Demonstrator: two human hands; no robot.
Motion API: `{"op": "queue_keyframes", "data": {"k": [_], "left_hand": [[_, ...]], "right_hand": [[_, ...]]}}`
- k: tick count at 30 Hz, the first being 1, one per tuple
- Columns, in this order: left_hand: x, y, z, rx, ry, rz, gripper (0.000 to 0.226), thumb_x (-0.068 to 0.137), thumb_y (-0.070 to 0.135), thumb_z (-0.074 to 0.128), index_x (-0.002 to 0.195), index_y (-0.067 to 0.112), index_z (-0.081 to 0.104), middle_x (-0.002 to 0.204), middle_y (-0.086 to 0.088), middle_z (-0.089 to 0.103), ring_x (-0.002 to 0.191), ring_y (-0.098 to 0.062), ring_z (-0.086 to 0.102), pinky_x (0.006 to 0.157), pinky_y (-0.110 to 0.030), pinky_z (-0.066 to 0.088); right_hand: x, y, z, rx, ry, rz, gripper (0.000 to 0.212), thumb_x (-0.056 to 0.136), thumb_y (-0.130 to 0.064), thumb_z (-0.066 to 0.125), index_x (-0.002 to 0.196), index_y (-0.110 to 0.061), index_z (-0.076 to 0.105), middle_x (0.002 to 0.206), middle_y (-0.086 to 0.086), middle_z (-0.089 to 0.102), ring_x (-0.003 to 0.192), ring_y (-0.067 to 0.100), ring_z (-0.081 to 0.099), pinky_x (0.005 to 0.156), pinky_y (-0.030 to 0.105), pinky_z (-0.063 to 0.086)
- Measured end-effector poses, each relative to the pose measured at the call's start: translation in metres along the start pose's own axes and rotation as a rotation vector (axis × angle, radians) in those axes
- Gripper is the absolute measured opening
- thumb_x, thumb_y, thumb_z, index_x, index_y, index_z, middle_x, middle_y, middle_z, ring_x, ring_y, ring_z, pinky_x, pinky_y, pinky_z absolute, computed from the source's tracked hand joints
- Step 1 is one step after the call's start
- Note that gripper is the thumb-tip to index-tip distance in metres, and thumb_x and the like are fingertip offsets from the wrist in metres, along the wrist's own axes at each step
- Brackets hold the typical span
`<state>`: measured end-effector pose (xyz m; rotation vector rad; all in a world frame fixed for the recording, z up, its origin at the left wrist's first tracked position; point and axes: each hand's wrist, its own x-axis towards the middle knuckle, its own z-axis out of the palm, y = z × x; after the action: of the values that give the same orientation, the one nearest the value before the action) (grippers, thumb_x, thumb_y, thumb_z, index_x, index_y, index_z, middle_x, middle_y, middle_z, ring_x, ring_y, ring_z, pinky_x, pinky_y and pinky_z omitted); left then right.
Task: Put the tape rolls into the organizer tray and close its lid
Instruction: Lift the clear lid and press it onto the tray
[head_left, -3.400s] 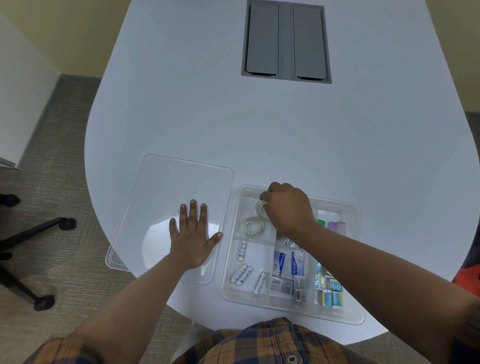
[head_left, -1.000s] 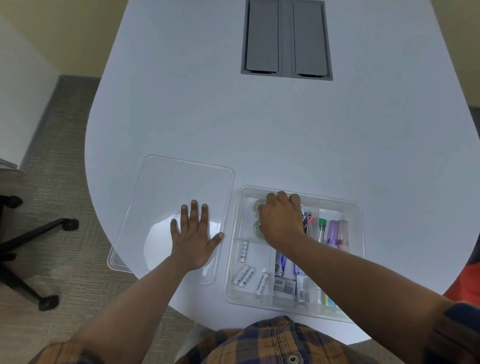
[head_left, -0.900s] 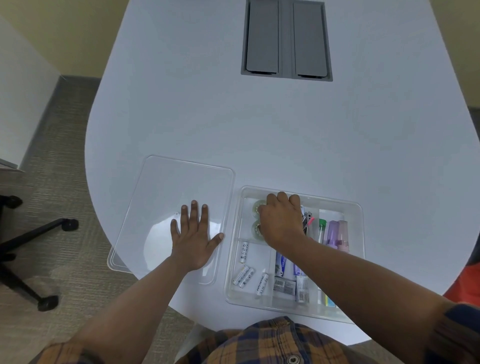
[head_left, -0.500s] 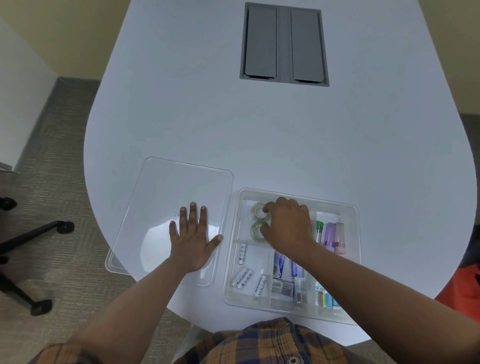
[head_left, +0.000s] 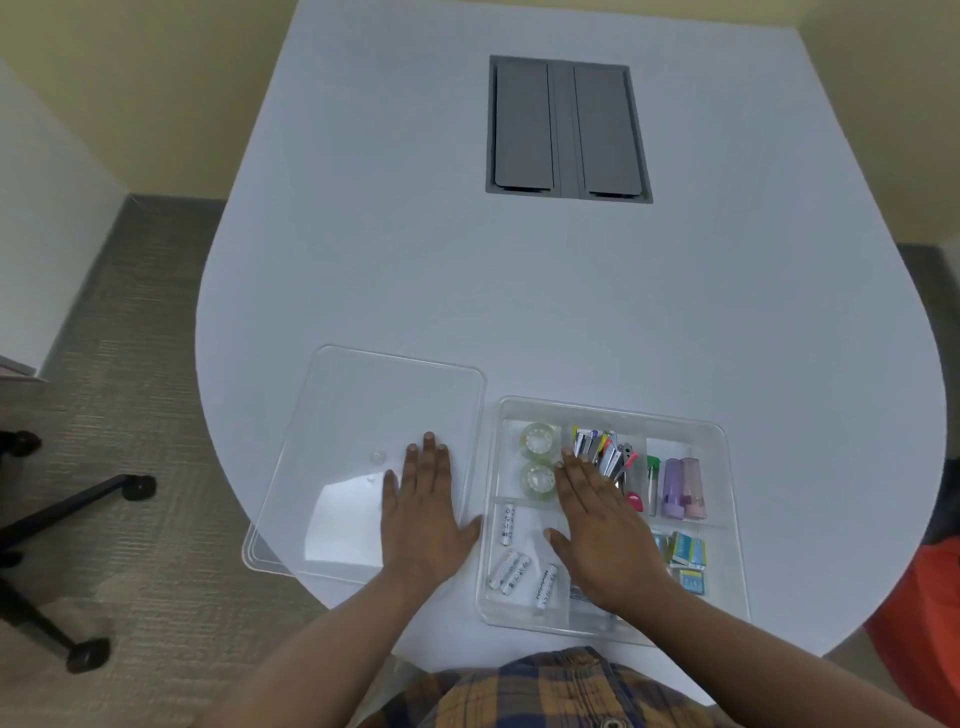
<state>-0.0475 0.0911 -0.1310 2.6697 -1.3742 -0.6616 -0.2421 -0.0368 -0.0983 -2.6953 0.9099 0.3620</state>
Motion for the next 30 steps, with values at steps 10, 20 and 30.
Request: {"op": "queue_keyframes", "data": {"k": [10,20,30], "left_hand": [[-0.011,0.01,-0.01,0.041,-0.231,0.013,0.077,0.093,0.036,0.045,0.15,0.003,0.004,0.159,-0.02,-0.005,0.146,-0.042,-0.004,0.113,-0.046,0.031],[-0.013,-0.026,-0.071,0.096,0.09,0.138,0.069,0.082,-0.009,0.046,0.147,0.007,0.028,0.154,-0.02,0.028,0.143,-0.033,0.025,0.113,-0.039,0.028],[-0.048,0.011,-0.185,0.212,0.402,0.002,0.064,0.063,-0.01,0.067,0.123,0.013,0.061,0.074,0.0,0.07,0.046,-0.023,0.056,0.044,-0.021,0.027]], "right_hand": [[-0.002,-0.004,0.003,-0.056,-0.015,0.049,0.067,0.1,-0.047,0.018,0.148,-0.019,-0.019,0.157,-0.002,-0.023,0.145,0.015,-0.019,0.12,0.034,-0.004],[-0.005,-0.008,0.0,0.071,0.031,0.062,0.083,0.094,-0.054,0.037,0.148,-0.025,-0.02,0.157,-0.006,-0.018,0.146,0.014,-0.016,0.118,0.034,-0.004],[-0.013,0.013,-0.027,0.459,0.282,0.077,0.089,0.084,-0.022,0.068,0.153,-0.022,0.012,0.16,-0.005,0.01,0.145,0.013,0.016,0.117,0.035,0.02]]}}
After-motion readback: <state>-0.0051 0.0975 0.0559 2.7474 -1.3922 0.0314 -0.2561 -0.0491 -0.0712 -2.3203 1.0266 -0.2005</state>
